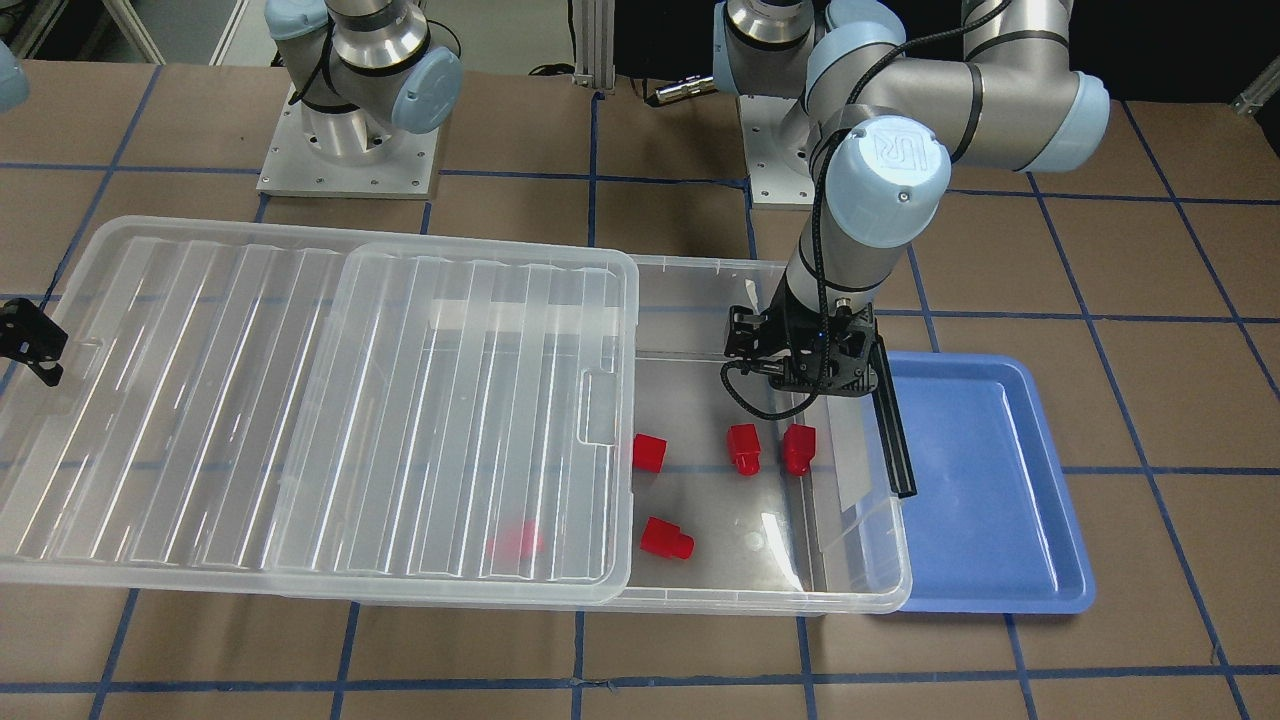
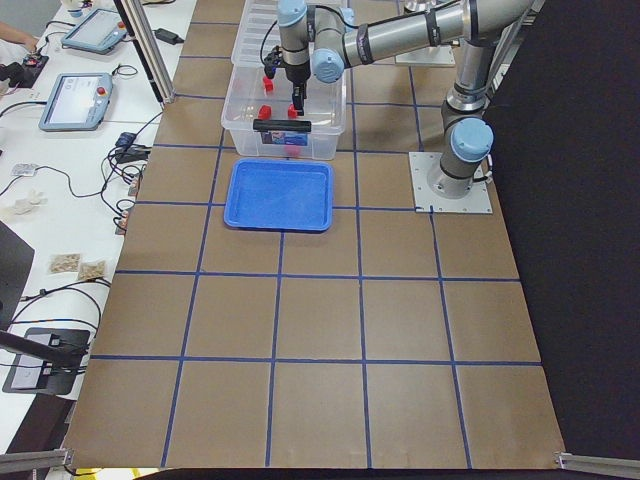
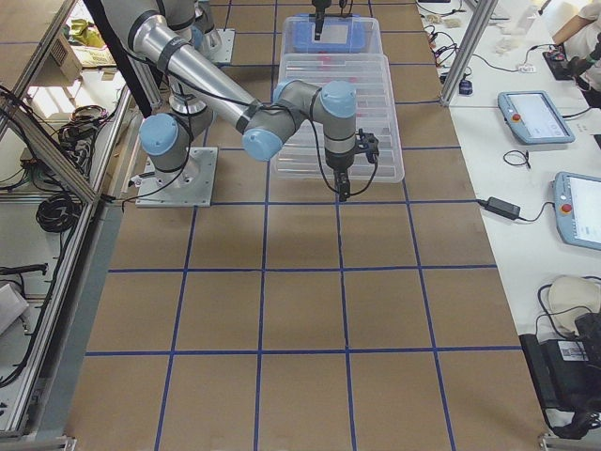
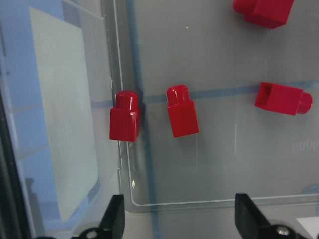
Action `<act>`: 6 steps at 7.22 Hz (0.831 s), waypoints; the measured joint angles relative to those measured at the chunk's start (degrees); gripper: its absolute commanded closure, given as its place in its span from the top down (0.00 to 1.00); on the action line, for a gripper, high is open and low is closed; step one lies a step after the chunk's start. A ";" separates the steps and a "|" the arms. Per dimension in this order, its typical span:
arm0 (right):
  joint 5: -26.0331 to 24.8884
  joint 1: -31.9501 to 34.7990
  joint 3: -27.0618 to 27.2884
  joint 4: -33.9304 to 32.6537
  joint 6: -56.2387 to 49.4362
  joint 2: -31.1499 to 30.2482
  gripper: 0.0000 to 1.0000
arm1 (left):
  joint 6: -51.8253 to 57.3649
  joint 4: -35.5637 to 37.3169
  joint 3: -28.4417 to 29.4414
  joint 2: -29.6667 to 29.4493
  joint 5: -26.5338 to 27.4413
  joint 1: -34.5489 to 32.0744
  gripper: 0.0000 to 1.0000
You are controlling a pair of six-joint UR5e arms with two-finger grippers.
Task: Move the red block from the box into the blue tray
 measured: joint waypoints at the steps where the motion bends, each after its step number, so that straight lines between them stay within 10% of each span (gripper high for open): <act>1: 0.04 -0.02 -0.03 0.01 0.03 -0.14 1.00 | -0.01 0.53 -0.02 -1.10 0.00 -0.08 0.79; 6: -0.10 0.70 -10.70 14.46 0.81 -1.54 1.00 | -0.38 7.81 -2.64 -5.94 -1.92 -0.13 0.80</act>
